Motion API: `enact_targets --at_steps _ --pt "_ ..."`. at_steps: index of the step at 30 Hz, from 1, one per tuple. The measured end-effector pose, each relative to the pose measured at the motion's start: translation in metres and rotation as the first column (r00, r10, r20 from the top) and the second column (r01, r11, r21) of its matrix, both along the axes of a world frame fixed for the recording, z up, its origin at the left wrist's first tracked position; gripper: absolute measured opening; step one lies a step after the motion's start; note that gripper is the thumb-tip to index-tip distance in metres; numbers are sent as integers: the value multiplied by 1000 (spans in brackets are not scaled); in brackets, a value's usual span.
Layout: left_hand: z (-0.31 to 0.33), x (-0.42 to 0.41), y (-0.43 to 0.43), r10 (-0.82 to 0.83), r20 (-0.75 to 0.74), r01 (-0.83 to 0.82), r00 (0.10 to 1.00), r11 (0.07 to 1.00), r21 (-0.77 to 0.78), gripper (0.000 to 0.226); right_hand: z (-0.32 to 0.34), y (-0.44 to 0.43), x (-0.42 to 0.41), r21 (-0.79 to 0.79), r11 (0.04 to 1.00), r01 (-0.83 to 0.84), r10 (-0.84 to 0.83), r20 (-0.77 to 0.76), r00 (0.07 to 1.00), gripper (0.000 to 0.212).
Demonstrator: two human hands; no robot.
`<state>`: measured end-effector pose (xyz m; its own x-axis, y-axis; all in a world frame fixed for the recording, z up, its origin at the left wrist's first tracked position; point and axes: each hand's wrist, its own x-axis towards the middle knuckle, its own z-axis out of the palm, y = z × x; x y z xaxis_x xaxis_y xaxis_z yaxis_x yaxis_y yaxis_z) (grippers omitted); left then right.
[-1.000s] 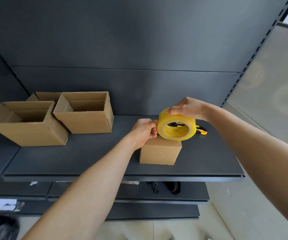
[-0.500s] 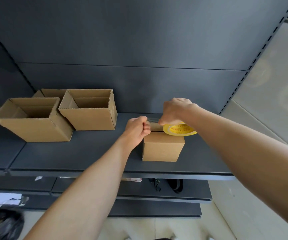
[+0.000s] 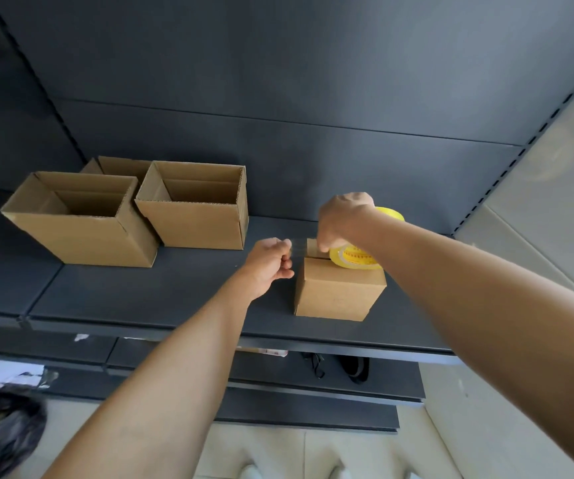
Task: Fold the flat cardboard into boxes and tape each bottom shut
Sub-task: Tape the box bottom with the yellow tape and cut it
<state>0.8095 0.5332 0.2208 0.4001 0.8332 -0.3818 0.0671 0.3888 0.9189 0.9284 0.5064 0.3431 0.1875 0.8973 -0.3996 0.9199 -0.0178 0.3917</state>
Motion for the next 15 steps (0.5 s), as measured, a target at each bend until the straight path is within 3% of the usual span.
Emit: enact_targets --at_steps 10,15 --pt "-22 14 -6 -80 -272 109 959 989 95 28 -8 3 -13 51 999 -16 12 81 997 5" --pt "-23 23 -8 -49 -294 76 955 994 81 32 -8 2 -13 88 996 3 -11 80 997 6"
